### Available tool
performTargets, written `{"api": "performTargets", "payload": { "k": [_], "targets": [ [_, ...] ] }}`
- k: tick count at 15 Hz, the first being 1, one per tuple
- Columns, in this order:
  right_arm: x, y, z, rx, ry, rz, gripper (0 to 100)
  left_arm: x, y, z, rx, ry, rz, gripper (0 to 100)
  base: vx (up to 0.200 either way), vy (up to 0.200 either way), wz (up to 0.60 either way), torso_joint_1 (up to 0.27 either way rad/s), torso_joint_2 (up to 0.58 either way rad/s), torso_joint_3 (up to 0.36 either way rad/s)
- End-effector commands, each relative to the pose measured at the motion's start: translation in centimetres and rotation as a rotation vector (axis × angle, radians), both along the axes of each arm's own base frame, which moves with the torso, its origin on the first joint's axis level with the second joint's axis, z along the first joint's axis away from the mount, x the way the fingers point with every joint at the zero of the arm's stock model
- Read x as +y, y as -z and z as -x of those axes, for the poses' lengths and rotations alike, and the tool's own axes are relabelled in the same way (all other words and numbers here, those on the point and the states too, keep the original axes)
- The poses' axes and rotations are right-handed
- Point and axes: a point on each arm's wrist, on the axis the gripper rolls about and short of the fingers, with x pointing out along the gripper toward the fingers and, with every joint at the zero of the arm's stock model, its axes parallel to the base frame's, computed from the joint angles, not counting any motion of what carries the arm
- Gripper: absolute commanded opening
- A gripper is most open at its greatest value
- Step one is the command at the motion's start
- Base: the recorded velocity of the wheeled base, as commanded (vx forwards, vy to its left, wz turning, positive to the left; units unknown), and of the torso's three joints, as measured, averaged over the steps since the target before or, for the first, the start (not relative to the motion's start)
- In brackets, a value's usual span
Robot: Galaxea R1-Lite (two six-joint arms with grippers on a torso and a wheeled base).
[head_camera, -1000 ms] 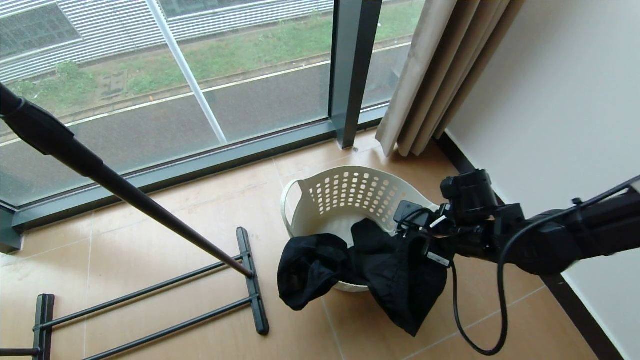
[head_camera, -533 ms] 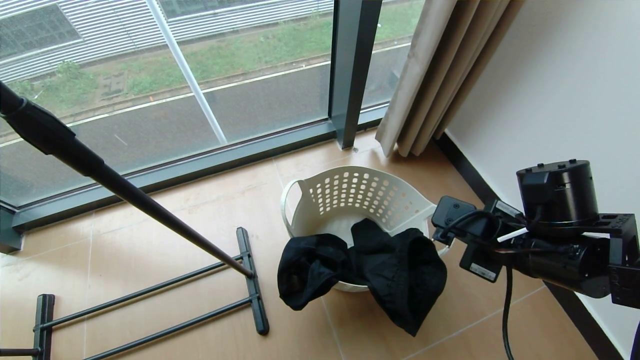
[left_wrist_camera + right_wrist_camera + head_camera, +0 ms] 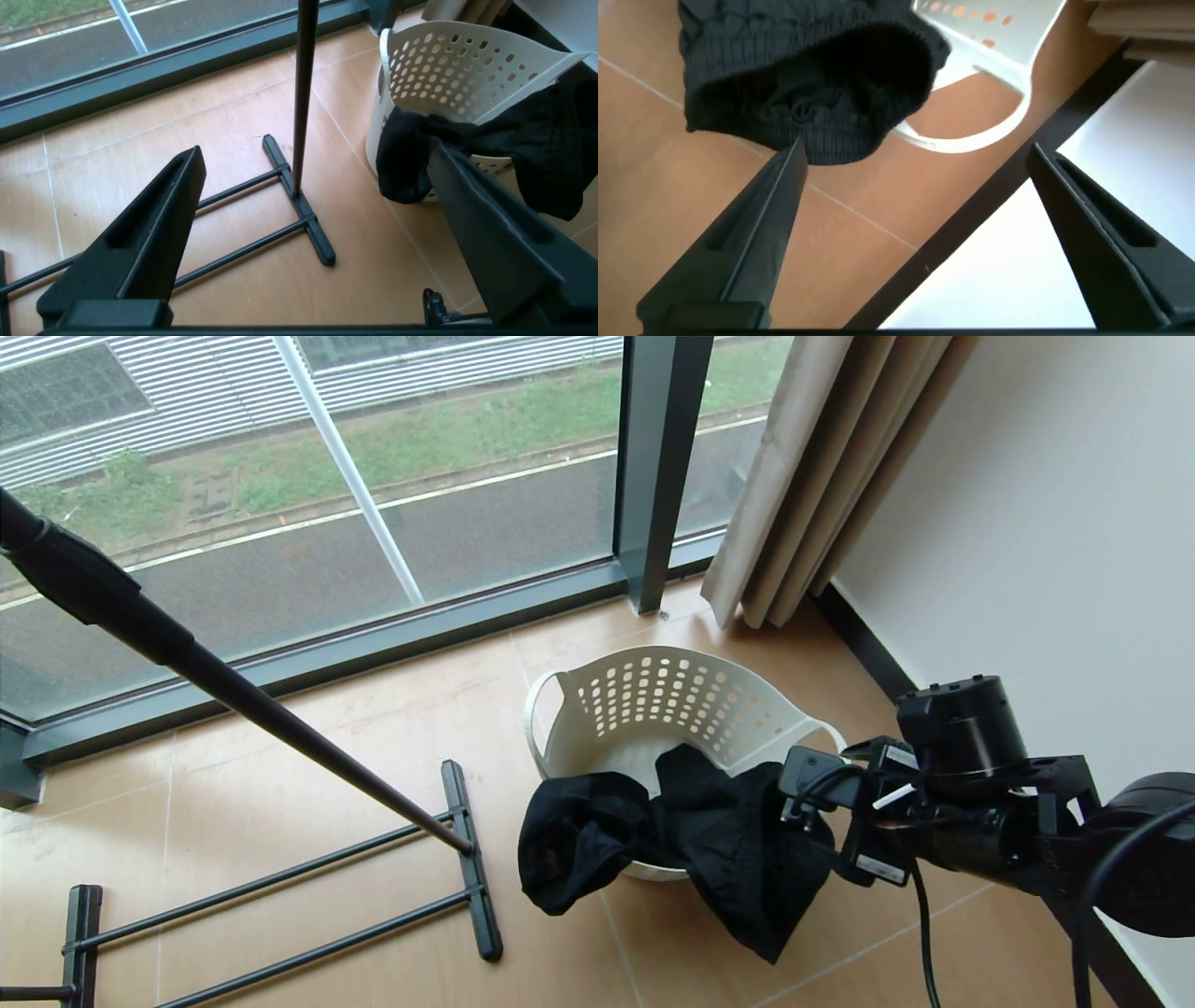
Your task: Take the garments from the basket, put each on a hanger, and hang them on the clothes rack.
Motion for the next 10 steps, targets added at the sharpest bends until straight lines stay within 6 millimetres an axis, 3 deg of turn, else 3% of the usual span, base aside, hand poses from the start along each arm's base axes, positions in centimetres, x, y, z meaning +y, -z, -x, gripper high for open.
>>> {"api": "performTargets", "payload": {
  "k": [1, 4, 5, 10],
  "targets": [
    [-0.1, 2.5, -2.1, 0.062, 0.031, 0.03, 100, 0.0, 0.0, 0.0, 0.0, 0.0, 0.0, 100, 0.0, 0.0, 0.0, 0.0, 0.0, 0.0],
    [-0.1, 4.5, -4.3, 0.077, 0.058, 0.034, 100, 0.0, 0.0, 0.0, 0.0, 0.0, 0.0, 100, 0.0, 0.0, 0.0, 0.0, 0.0, 0.0],
    [0.1, 5.3, -6.1, 0.06, 0.072, 0.026, 100, 0.0, 0.0, 0.0, 0.0, 0.0, 0.0, 100, 0.0, 0.0, 0.0, 0.0, 0.0, 0.0],
    [0.6, 6.6, -10.3, 0.029, 0.101, 0.012, 100, 0.0, 0.0, 0.0, 0.0, -0.001, 0.0, 100, 0.0, 0.0, 0.0, 0.0, 0.0, 0.0]
  ]
}}
